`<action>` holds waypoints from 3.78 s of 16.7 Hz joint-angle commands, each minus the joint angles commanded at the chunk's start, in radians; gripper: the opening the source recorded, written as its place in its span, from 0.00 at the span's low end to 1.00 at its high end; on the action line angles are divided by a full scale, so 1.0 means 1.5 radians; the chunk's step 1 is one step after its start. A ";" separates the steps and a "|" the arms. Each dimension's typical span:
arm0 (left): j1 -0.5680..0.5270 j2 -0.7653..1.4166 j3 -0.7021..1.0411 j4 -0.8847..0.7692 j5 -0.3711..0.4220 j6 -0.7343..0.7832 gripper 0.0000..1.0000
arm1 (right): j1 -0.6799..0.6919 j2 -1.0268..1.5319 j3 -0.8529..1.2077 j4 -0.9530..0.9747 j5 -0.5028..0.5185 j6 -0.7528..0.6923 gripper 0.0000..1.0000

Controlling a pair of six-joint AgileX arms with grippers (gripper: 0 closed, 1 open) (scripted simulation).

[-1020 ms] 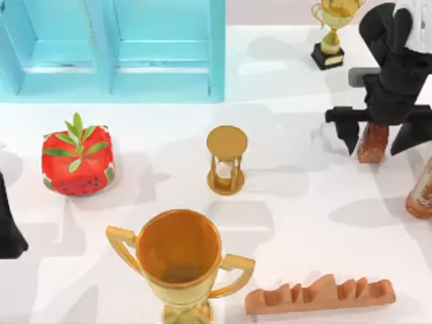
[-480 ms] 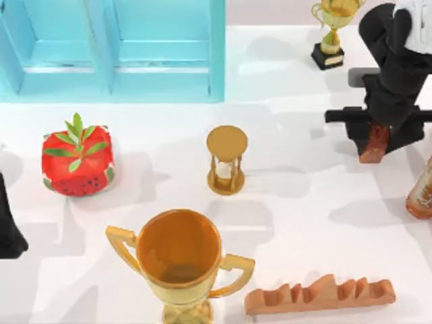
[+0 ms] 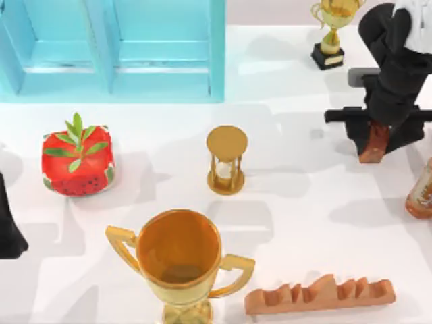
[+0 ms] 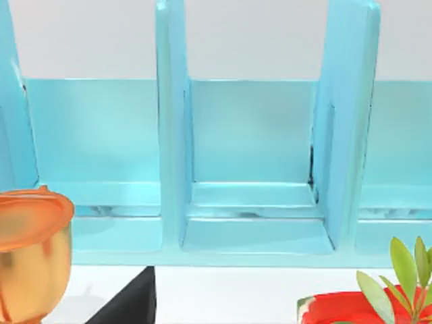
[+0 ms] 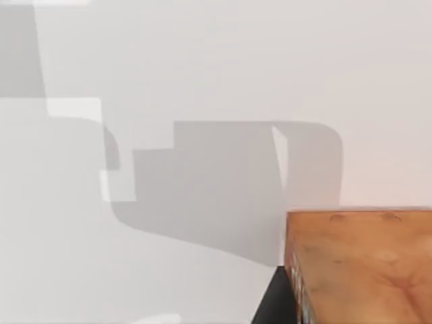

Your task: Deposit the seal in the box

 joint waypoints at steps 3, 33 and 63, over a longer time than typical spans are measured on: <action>0.000 0.000 0.000 0.000 0.000 0.000 1.00 | 0.006 0.000 0.044 -0.048 -0.001 -0.005 0.00; 0.000 0.000 0.000 0.000 0.000 0.000 1.00 | -0.431 -0.312 -0.094 -0.218 -0.003 -0.436 0.00; 0.000 0.000 0.000 0.000 0.000 0.000 1.00 | -0.429 -0.298 -0.248 -0.050 -0.003 -0.433 1.00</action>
